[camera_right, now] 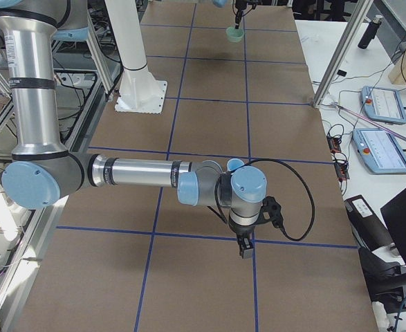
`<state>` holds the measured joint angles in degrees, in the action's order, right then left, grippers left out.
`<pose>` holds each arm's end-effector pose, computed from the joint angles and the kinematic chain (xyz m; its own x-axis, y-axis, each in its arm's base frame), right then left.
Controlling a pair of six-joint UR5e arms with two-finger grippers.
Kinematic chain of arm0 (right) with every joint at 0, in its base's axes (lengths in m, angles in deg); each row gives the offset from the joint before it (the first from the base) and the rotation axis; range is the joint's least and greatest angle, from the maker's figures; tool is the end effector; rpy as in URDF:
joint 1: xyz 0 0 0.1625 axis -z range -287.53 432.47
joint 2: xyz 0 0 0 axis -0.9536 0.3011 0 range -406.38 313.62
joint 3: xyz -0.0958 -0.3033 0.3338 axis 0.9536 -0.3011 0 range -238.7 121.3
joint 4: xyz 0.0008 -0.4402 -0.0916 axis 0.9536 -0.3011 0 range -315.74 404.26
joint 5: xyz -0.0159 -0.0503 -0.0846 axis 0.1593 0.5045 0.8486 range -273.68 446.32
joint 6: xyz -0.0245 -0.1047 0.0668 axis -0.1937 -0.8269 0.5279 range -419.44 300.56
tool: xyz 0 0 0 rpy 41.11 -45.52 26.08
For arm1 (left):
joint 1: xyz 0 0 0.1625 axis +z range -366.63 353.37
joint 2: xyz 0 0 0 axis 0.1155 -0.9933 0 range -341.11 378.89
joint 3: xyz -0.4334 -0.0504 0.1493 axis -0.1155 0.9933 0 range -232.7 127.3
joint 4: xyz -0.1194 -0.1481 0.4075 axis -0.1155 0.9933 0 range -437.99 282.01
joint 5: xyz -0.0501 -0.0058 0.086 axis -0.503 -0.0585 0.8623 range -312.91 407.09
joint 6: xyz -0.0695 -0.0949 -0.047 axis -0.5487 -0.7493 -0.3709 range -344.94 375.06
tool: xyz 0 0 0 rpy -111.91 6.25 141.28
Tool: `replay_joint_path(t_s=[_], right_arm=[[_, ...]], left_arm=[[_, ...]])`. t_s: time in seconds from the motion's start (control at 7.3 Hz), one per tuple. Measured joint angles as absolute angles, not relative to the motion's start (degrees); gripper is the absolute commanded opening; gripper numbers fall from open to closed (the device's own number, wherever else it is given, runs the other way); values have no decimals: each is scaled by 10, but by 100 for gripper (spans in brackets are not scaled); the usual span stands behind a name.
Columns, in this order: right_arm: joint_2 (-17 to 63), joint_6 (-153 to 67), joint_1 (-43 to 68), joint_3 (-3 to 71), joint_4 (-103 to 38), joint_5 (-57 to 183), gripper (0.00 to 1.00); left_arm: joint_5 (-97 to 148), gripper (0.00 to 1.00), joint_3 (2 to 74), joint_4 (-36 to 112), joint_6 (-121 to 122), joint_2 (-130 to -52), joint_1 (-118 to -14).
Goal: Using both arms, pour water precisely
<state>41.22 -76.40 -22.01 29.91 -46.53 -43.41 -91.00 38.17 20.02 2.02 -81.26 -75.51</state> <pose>0.0951 -0.5430 0.7126 0.7564 -0.2356 0.6102 0.1489 0.9704 0.1900 0.1887 -0.5968 0.5818 0.5988 0.2560 -0.7589 -0.2110 0.9645 0.1588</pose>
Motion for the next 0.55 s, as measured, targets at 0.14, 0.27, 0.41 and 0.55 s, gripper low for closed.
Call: replay_joint_path(t_s=[0.14,0.27,0.41,0.55], right_arm=[[412,-764,-220,299,-465,-434,100],[411,-764,-220,300,-465,-434,100],[411,-764,-220,299,-465,-434,100],[410,-764,-220,299,-465,-434,100]], left_arm=[[-911,0,355,201,64,-811,-774],[-912,0,334,201,98,-809,-786],[-912,0,322,202,121,-805,-792],[-912,0,316,203,132,-800,-794]])
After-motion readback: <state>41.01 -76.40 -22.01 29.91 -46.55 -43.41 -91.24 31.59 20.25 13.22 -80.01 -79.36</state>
